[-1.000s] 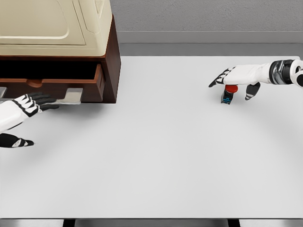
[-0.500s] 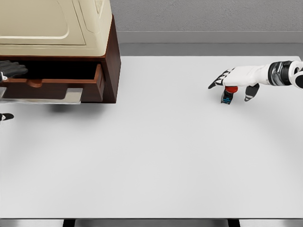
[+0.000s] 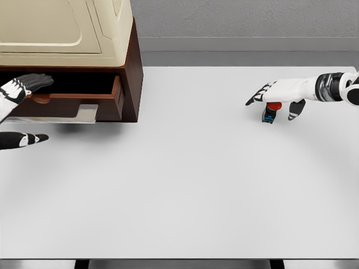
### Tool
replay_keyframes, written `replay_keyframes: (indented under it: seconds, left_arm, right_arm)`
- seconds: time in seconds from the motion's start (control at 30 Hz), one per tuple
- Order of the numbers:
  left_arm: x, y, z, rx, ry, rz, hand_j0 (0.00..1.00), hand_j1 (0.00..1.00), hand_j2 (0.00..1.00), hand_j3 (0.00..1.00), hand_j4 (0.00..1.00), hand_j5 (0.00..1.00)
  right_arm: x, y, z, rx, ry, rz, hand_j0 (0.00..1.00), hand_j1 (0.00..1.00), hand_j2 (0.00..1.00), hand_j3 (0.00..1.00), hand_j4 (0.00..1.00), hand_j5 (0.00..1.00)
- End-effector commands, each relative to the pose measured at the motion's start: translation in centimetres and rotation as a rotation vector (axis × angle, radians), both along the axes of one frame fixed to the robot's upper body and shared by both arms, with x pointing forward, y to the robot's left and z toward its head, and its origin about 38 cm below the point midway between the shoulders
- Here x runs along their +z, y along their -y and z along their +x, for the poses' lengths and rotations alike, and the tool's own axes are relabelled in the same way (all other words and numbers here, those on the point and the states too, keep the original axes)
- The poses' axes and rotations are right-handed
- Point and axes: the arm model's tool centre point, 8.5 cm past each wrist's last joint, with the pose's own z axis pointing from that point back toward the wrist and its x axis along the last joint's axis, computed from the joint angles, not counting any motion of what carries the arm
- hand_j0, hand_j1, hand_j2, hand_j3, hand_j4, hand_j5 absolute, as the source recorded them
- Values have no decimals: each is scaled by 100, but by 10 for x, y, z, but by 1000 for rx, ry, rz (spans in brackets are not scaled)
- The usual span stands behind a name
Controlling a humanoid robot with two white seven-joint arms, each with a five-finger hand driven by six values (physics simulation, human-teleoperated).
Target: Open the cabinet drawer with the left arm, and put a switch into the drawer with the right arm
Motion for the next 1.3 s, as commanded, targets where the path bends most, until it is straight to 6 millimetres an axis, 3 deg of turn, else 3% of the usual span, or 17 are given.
replay_keyframes:
  seconds: [0.0,0.33,0.47,0.57,0.83,1.0,1.07,1.27]
  left_arm:
    - [-7,5,-1,4,-1,-52,100,100,100,100,100,100]
    - [-10,7,-1,13,6,-83,100,100,100,100,100,100]
    - [-11,7,-1,12,5,-86,100,100,100,100,100,100]
    - [-11,8,-1,12,5,-88,100,100,100,100,100,100]
    - [-11,8,-1,12,5,-90,100,100,100,100,100,100]
    - [-11,8,-1,12,5,-90,100,100,100,100,100,100]
    - [-11,8,-1,12,5,-90,100,100,100,100,100,100]
    - [-13,10,-1,13,7,-104,100,100,100,100,100,100]
  right_arm:
    - [0,0,0,-3,0,3,94,94,94,94,94,94]
    - [-1,-1,0,-1,-1,3,86,86,86,86,86,86]
    - [-1,-3,0,1,-1,6,72,72,72,72,72,72]
    - [-2,-1,0,-2,-3,3,78,78,78,78,78,78]
    - [-2,4,2,-19,-3,-1,79,79,79,79,79,79]
    - [-2,4,2,-18,-4,0,69,69,69,69,69,69]
    - [-1,4,2,-18,-3,3,57,57,57,57,57,57]
    - [-1,2,2,-15,-3,8,41,41,41,41,41,41]
